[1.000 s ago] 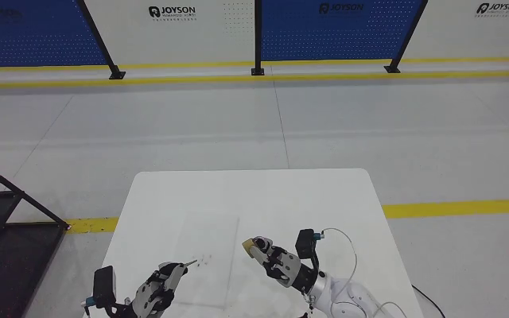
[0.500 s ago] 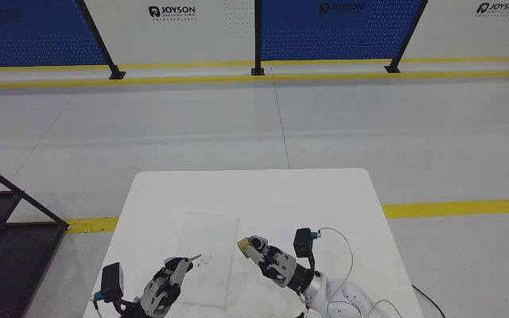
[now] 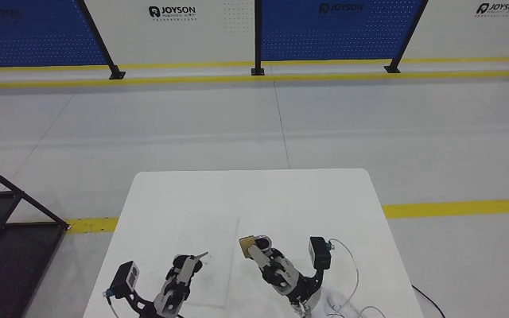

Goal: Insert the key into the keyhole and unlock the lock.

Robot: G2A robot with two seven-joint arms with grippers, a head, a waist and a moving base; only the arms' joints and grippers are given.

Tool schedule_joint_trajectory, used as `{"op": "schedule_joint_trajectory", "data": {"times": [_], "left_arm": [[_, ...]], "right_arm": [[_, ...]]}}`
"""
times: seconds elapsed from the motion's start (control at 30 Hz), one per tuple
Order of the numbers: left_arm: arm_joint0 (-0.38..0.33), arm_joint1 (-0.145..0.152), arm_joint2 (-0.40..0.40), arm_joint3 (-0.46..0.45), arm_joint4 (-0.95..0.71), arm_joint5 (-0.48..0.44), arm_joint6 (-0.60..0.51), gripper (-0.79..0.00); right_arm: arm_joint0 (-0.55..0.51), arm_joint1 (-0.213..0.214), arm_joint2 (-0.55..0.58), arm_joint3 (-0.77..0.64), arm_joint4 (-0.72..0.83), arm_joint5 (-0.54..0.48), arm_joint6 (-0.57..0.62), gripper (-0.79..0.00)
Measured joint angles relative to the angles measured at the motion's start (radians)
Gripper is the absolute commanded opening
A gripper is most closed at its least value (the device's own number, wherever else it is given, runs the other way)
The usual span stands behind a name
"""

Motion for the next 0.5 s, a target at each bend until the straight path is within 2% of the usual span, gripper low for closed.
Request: {"op": "schedule_joint_trajectory", "data": {"times": [0.23,0.5], "left_arm": [[-0.056,0.018,0.085,0.024,-0.123,0.000,-0.084,-0.785],[-0.097,0.035,0.132,0.048,-0.146,0.000,-0.136,-0.785]], "right_arm": [[-0.009,-0.006,-0.014,0.006,-0.042,0.028,-0.048,-0.785],[-0.004,-0.007,-0.018,0.010,-0.034,0.027,-0.039,-0.785]]}}
